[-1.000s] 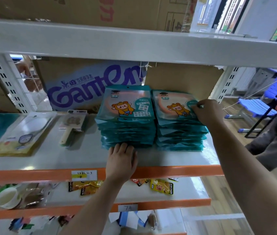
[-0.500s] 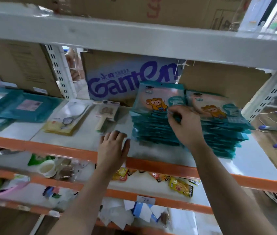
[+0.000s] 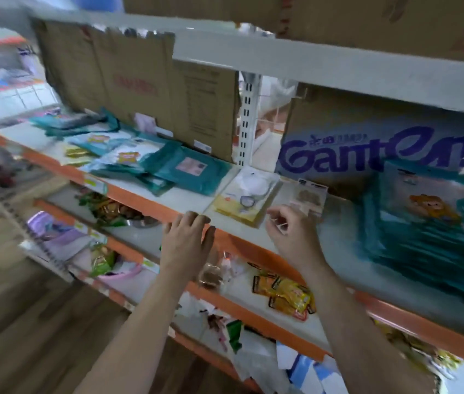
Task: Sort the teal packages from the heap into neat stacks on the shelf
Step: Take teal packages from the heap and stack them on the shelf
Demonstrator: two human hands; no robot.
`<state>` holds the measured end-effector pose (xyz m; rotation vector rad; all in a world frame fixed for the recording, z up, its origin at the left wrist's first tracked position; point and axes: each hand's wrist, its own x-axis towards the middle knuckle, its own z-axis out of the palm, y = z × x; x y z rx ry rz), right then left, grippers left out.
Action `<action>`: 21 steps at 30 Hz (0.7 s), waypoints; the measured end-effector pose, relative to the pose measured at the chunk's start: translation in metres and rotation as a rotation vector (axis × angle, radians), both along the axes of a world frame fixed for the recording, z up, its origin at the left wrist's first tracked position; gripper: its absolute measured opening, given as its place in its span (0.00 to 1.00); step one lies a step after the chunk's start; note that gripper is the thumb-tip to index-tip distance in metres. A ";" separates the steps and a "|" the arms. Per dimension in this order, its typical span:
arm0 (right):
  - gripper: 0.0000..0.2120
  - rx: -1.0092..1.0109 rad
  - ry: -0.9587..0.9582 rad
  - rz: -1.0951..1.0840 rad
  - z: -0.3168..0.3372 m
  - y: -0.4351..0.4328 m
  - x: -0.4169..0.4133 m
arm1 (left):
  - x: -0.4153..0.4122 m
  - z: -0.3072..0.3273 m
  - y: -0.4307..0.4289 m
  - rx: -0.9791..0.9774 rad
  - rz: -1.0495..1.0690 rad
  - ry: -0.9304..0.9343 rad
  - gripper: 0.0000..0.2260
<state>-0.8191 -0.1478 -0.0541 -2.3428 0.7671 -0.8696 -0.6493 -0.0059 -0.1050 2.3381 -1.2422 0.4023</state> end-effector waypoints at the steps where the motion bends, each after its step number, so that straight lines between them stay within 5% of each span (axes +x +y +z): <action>1: 0.07 0.016 -0.001 0.001 -0.002 0.008 0.015 | 0.015 0.001 0.009 0.002 -0.003 -0.002 0.19; 21: 0.06 0.256 -0.084 0.059 -0.025 0.061 0.303 | 0.280 -0.002 0.080 -0.082 0.088 0.024 0.19</action>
